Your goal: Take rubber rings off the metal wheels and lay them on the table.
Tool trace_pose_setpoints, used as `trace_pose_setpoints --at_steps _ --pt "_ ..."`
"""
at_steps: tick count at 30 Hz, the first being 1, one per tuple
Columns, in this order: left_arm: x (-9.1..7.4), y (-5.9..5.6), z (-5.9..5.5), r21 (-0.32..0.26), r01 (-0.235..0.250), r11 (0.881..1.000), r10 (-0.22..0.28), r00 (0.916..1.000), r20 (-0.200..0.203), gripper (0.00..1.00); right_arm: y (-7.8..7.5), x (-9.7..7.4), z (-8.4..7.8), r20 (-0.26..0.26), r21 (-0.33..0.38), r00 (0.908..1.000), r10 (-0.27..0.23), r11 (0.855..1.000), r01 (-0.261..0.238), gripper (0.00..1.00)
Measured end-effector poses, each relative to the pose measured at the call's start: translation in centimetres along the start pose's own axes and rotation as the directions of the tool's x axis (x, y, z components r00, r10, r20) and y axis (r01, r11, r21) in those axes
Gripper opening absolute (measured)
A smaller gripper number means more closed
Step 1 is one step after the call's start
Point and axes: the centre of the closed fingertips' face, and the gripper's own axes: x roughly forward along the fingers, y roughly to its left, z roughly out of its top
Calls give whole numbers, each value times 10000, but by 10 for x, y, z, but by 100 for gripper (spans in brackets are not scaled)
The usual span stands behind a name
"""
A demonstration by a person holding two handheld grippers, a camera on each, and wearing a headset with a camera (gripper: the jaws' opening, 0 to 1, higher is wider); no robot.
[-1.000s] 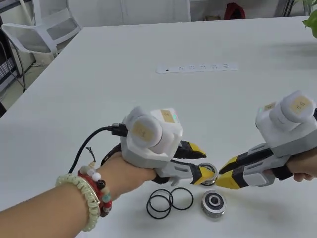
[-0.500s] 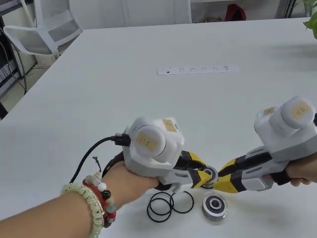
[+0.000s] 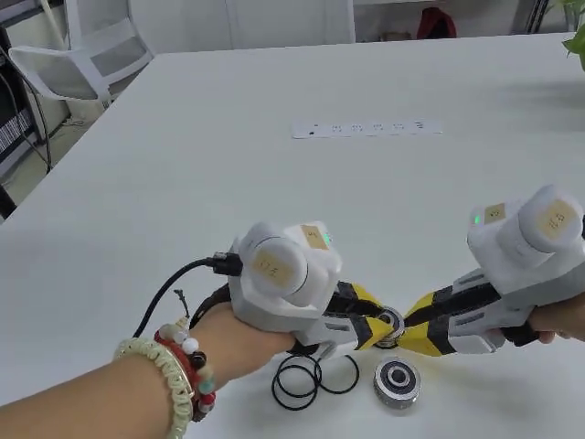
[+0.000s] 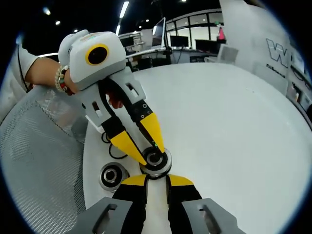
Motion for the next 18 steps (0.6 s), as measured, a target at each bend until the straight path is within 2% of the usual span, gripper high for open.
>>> trace_pose_setpoints --at_steps 2,6,8,9,15,18 --pt "0 1 0 -278 30 9996 -28 10000 76 13 1 0 0 -56 -157 10000 -31 9999 30 11" --pt "0 0 0 -208 47 9998 -45 9999 102 13 -3 -1 -1 -140 -361 9999 -81 9993 76 8" --pt "0 0 0 -175 40 9998 -38 9999 93 13 -5 -2 0 -106 -468 9998 -184 9987 179 2" --pt "0 0 0 -163 29 9999 -28 10000 91 13 -6 -1 1 -42 -581 9998 -178 9982 176 2" --pt "0 0 -1 -76 15 10000 -14 10000 66 13 -3 -2 1 -113 -303 9998 -189 9994 185 1" --pt "0 0 -1 -75 13 10000 -12 10000 66 13 -6 -2 1 -77 457 9998 -185 9988 189 0"
